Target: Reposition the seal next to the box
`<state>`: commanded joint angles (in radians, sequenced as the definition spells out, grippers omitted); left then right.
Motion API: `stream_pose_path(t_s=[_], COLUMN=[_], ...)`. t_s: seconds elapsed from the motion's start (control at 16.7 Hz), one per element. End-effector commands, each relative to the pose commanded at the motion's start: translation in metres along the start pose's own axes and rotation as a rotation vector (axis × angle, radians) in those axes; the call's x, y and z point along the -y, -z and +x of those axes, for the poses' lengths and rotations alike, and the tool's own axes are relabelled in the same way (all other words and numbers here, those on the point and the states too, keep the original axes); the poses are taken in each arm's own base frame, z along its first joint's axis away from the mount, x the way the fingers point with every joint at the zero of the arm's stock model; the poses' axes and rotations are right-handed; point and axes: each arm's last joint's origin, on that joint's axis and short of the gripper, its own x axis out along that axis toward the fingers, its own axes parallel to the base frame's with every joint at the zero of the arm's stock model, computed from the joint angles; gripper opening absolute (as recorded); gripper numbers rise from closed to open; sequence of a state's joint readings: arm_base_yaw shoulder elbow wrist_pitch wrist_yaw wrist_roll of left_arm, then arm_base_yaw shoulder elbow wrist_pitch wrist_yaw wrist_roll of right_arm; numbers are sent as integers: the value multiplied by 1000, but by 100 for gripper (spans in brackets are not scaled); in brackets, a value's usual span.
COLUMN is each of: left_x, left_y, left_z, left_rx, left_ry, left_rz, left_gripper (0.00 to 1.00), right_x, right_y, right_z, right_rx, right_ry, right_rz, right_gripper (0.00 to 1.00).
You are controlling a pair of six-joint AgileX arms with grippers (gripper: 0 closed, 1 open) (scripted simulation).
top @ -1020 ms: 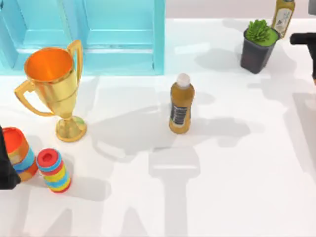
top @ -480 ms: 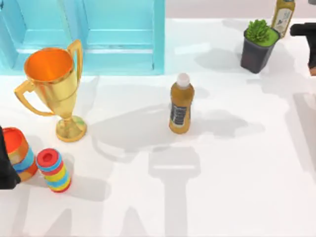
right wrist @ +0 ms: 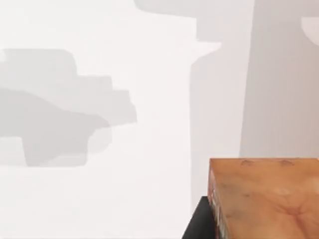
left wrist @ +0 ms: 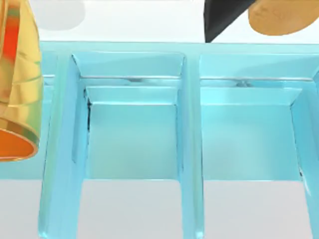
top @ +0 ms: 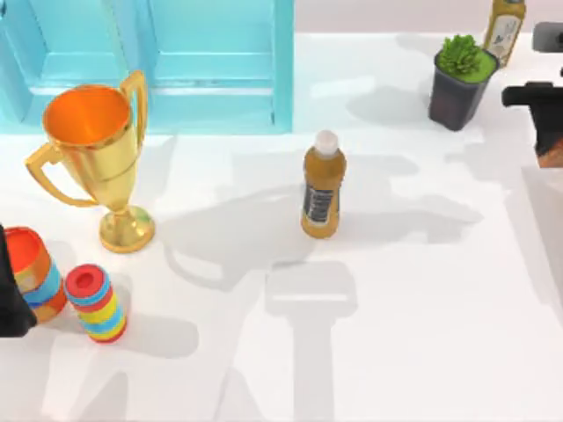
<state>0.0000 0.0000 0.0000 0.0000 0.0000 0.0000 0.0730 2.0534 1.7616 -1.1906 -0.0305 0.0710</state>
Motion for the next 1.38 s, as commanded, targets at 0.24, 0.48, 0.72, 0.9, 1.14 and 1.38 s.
stream_pose_path(t_s=[0.24, 0.48, 0.72, 0.9, 1.14, 1.38], left_x=[0, 0, 0, 0, 0, 0], left_y=[0, 0, 0, 0, 0, 0], left_z=[0, 0, 0, 0, 0, 0], left_rx=[0, 0, 0, 0, 0, 0], left_ry=[0, 0, 0, 0, 0, 0], left_rz=[0, 0, 0, 0, 0, 0], left_gripper=[100, 100, 100, 100, 100, 100], right_x=[2, 2, 2, 2, 2, 2], right_y=[12, 12, 12, 12, 12, 12], right_z=[21, 22, 22, 22, 22, 22], right_rx=[-84, -85, -85, -85, -85, -85], right_ry=[37, 38, 38, 38, 38, 38], right_rz=[22, 22, 22, 22, 22, 22], right_gripper=[0, 0, 30, 53, 83, 100])
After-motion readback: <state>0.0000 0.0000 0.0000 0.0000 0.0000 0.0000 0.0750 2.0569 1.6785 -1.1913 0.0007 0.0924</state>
